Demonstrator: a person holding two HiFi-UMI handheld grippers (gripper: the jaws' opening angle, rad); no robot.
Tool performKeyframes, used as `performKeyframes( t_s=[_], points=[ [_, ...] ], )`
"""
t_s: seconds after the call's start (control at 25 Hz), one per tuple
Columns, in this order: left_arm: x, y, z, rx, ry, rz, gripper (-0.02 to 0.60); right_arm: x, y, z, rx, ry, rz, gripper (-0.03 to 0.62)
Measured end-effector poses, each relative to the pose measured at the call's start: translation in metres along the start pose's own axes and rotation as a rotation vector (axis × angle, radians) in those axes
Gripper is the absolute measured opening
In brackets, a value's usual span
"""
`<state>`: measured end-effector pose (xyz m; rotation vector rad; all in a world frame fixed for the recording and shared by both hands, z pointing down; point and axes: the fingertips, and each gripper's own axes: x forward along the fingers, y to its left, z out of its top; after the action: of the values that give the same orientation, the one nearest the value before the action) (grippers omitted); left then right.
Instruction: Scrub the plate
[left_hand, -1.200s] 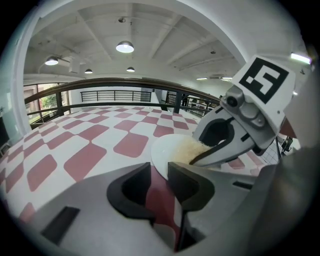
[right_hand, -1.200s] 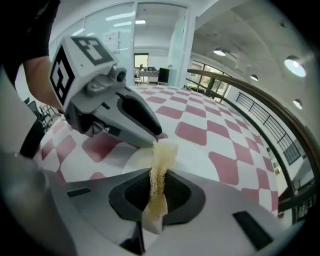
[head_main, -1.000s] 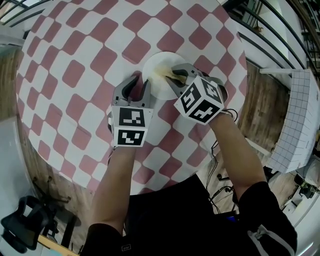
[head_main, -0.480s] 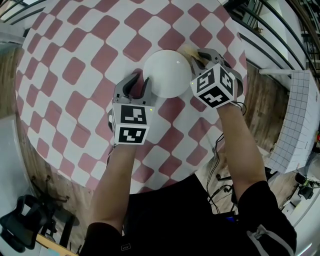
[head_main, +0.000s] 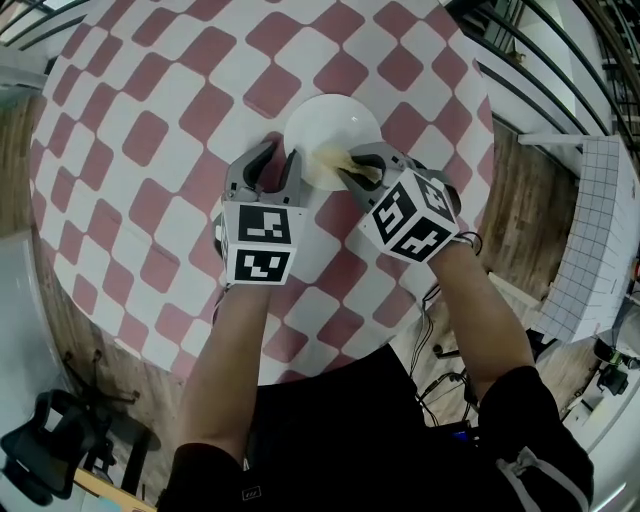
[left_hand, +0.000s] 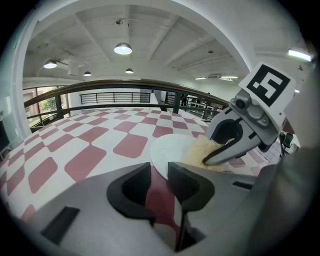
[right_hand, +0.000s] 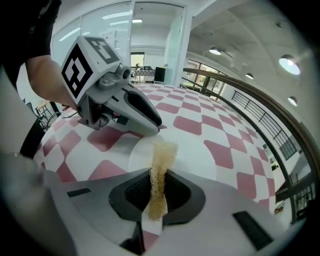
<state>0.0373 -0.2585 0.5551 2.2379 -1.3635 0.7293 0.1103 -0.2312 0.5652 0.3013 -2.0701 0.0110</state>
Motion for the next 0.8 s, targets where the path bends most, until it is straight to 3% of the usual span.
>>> performKeyframes(
  t_s=[0.24,0.4,0.52,0.64,0.72,0.8],
  points=[
    [-0.001,0.0,-0.001,0.01,-0.001,0.012,0.11,-0.019,-0.022,-0.031,0.0,0.064,-0.084,0.044],
    [-0.001,0.0,0.0,0.007,-0.007,0.016,0.11,-0.031,-0.059,-0.056,0.003,0.144,-0.23,0.044],
    [0.0,0.0,-0.001,0.008,-0.013,0.025,0.11,-0.046,-0.07,-0.04,0.043,0.067,-0.309,0.044],
    [0.0,0.001,-0.001,0.02,-0.015,0.035,0.11,-0.039,-0.026,-0.002,0.064,-0.069,-0.136,0.044],
    [0.0,0.0,-0.001,0.025,-0.014,0.036,0.11,-0.024,0.006,0.0,0.033,-0.042,-0.024,0.044],
    [-0.001,0.0,0.0,0.018,-0.017,0.024,0.11,-0.014,0.019,-0.009,0.013,-0.006,0.005,0.044]
  ],
)
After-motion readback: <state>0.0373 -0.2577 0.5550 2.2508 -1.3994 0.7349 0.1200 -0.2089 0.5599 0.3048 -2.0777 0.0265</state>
